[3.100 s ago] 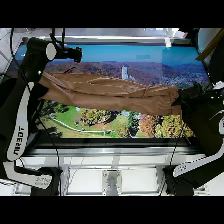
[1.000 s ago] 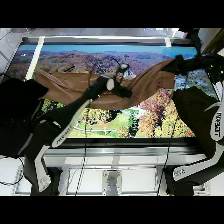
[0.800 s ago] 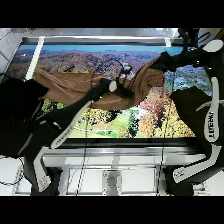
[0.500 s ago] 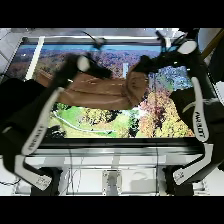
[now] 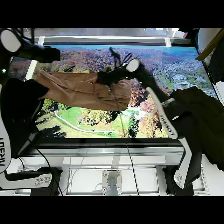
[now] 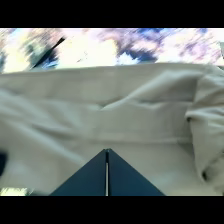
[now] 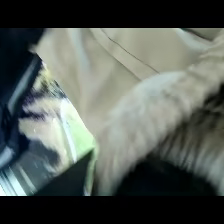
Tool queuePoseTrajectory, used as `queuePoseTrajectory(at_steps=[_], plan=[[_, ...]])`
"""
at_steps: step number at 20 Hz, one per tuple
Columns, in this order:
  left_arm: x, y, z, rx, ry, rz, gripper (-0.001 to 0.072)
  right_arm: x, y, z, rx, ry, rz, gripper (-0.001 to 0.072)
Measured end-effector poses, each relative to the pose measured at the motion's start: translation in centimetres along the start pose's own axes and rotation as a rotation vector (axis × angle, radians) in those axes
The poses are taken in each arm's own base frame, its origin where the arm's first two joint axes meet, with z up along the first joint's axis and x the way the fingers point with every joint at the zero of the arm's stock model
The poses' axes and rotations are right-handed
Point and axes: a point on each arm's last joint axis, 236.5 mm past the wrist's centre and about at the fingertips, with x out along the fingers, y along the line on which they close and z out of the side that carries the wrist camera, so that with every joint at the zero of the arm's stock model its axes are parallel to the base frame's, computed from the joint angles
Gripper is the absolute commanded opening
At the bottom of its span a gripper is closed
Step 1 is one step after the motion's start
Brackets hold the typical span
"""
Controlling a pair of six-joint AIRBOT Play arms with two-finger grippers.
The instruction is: Fold the clothes and pants, and hang the long-sleeved shirts on hangers.
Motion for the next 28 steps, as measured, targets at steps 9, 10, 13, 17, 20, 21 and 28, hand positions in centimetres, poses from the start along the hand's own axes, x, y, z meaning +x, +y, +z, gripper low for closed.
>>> queuePoseTrajectory(at_steps=[9, 10, 13, 17, 20, 21, 28], plan=[[-0.3, 1.5, -1.7, 0.021, 0.057, 0.021, 0.0011, -6.1, -6.1, 3.3, -0.037, -0.028, -0.167, 0.0594], [-0.3, 1.5, -1.8, 0.021, 0.061, 0.021, 0.0011, -8.4, -8.7, 2.9, -0.015, 0.009, -0.219, 0.0594], [-0.4, 1.6, -1.8, 0.023, 0.063, 0.021, 0.0011, -13.3, -16.0, -0.4, 0.117, 0.14, -0.329, 0.0629], [-0.4, 1.6, -1.9, 0.024, 0.065, 0.021, 0.0016, -13.5, -20.5, -4.7, 0.329, 0.193, -0.294, 0.0699], [-0.4, 1.6, -1.9, 0.024, 0.066, 0.02, 0.002, -10.9, -21.7, -6.0, 0.436, 0.174, -0.235, 0.0699], [-0.4, 1.6, -1.9, 0.024, 0.066, 0.02, 0.002, -9.9, -21.7, -6.3, 0.466, 0.171, -0.21, 0.0699], [-0.4, 1.6, -1.9, 0.024, 0.066, 0.02, 0.0018, -4.6, -20.3, -7.3, 0.524, 0.155, -0.128, 0.0068]])
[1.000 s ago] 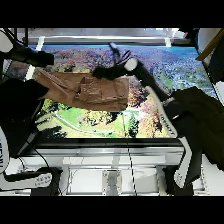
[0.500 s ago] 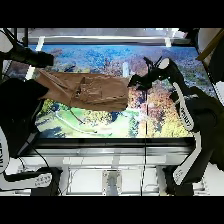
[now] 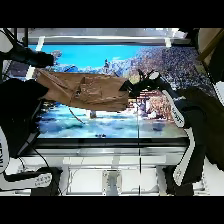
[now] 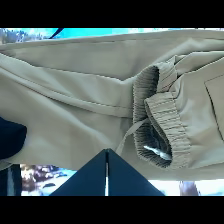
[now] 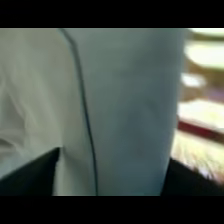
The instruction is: Fold the clothes and pants, and hang the long-sleeved shirts on hangers.
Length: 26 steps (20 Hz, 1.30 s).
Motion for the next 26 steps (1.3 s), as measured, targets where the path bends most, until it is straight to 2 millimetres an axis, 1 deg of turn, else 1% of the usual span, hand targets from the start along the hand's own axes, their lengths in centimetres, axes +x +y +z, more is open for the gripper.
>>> queuePoseTrajectory(at_steps=[1, 2, 4, 6, 7, 10, 13, 16, 18, 19, 21, 22, 24, 25, 26], plan=[[0.0, 0.0, 0.0, 0.0, 0.0, 0.0, 0.0015, 0.2, 0.8, -0.1, -0.01, 0.004, 0.013, 0.0018], [0.0, 0.0, -0.1, 0.0, 0.002, 0.0, 0.0011, 0.0, 2.0, 0.0, -0.02, -0.001, 0.035, 0.0019], [0.0, 0.0, -0.3, -0.001, 0.011, -0.001, 0.0011, -0.8, 3.5, -0.2, -0.064, 0.017, 0.045, 0.0019], [-0.3, 0.0, -0.6, 0.0, 0.021, -0.002, 0.001, -2.8, 5.0, -0.7, -0.122, 0.046, 0.044, 0.0018], [-0.6, -0.1, -0.8, 0.001, 0.028, -0.004, 0.0011, -4.0, 5.1, -1.3, -0.154, 0.072, 0.023, 0.0018], [-2.4, -0.8, -0.9, 0.012, 0.019, -0.01, 0.001, -8.6, 3.8, -2.8, -0.228, 0.132, -0.092, 0.0019], [-5.4, -2.4, -0.8, 0.041, -0.017, -0.028, 0.0011, -14.0, 2.2, -4.2, -0.246, 0.176, -0.192, 0.0018], [-8.4, -5.0, -0.6, 0.09, -0.065, -0.065, 0.0011, -19.2, 1.2, -5.9, -0.235, 0.203, -0.25, 0.0018], [-9.4, -7.2, -0.6, 0.122, -0.082, -0.1, 0.0011, -22.3, 0.9, -7.4, -0.218, 0.207, -0.273, 0.0019], [-9.6, -8.5, -0.7, 0.135, -0.083, -0.123, 0.001, -23.7, 0.4, -8.0, -0.204, 0.202, -0.291, 0.0018], [-9.1, -11.2, -1.0, 0.177, -0.067, -0.166, 0.0011, -26.2, -0.4, -9.4, -0.171, 0.185, -0.313, 0.0018], [-8.2, -12.8, -1.3, 0.202, -0.045, -0.19, 0.001, -27.3, -0.8, -10.1, -0.153, 0.177, -0.323, 0.0019], [-5.2, -16.5, -2.2, 0.26, 0.016, -0.237, 0.0011, -28.7, -1.3, -11.1, -0.132, 0.16, -0.334, 0.0019], [-3.0, -18.6, -2.9, 0.29, 0.053, -0.259, 0.0011, -29.1, -1.3, -11.4, -0.129, 0.157, -0.334, 0.0019], [-0.3, -21.0, -4.0, 0.325, 0.101, -0.28, 0.001, -29.4, -1.4, -11.7, -0.127, 0.154, -0.334, 0.0019]])
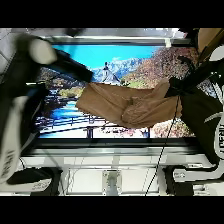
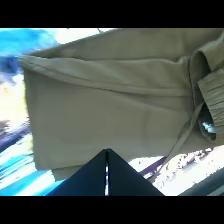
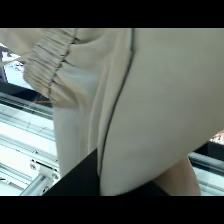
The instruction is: Fold the clothes and pants, and hang the long-sleeved shirts on hangers.
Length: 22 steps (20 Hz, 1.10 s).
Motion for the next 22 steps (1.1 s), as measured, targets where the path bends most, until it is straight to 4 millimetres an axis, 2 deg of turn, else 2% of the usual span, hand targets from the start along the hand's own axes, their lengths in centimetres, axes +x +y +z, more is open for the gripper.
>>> queuePoseTrajectory(at_steps=[3, 6, 8, 11, 14, 16, 18, 20, 22], plan=[[10.3, -6.0, -1.6, 0.075, 0.133, -0.093, 0.0011, -0.3, 0.0, -0.1, -0.003, -0.019, 0.008, 0.0019], [18.0, -11.6, -4.4, 0.121, 0.22, -0.172, 0.0011, -0.5, -0.1, 0.7, -0.004, -0.062, 0.006, 0.0019], [21.3, -14.6, -5.6, 0.125, 0.234, -0.221, 0.001, -0.6, -0.1, 1.4, -0.005, -0.093, 0.007, 0.0018], [24.1, -17.8, -6.2, 0.093, 0.217, -0.287, 0.0011, -0.8, 0.4, 2.5, -0.01, -0.141, 0.03, 0.0019], [24.9, -18.8, -5.9, 0.063, 0.195, -0.318, 0.0011, -1.0, 2.1, 3.6, -0.022, -0.19, 0.09, 0.0018], [24.2, -17.9, -5.2, 0.047, 0.183, -0.316, 0.0011, -0.8, 3.4, 4.2, -0.03, -0.209, 0.117, 0.0018], [22.1, -15.2, -4.2, 0.042, 0.179, -0.282, 0.0011, -0.1, 5.2, 4.6, -0.045, -0.219, 0.129, 0.0018], [18.8, -10.9, -3.3, 0.042, 0.18, -0.213, 0.0011, 0.9, 7.5, 5.2, -0.057, -0.232, 0.134, 0.0018], [14.6, -5.9, -2.7, 0.028, 0.178, -0.128, 0.0011, 2.5, 10.7, 5.9, -0.082, -0.248, 0.151, 0.0017]])
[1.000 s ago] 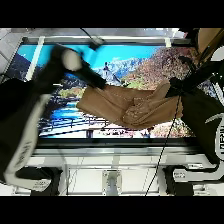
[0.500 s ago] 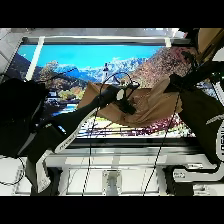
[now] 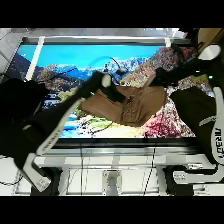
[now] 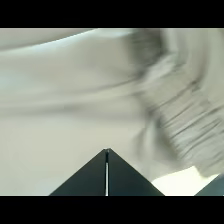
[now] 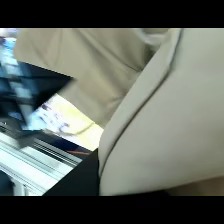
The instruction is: Fold the clothes and pants, and hang the long-sleeved shirts on hangers.
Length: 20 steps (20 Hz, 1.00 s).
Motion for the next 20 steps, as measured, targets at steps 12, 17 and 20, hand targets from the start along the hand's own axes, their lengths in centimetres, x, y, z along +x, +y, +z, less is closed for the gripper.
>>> queuePoseTrajectory(at_steps=[12, 17, 20], plan=[[-20.2, 11.5, -4.1, -0.151, -0.155, 0.257, 0.0011, 22.7, 18.9, 0.2, -0.119, -0.23, 0.223, 0.0696], [-20.8, 11.6, -5.3, -0.147, -0.125, 0.261, 0.0011, 21.9, 19.6, 2.0, -0.217, -0.268, 0.194, 0.0695], [-20.8, 11.6, -5.5, -0.145, -0.118, 0.261, 0.0011, 18.5, 13.0, 3.7, -0.247, -0.17, 0.026, 0.0695]])
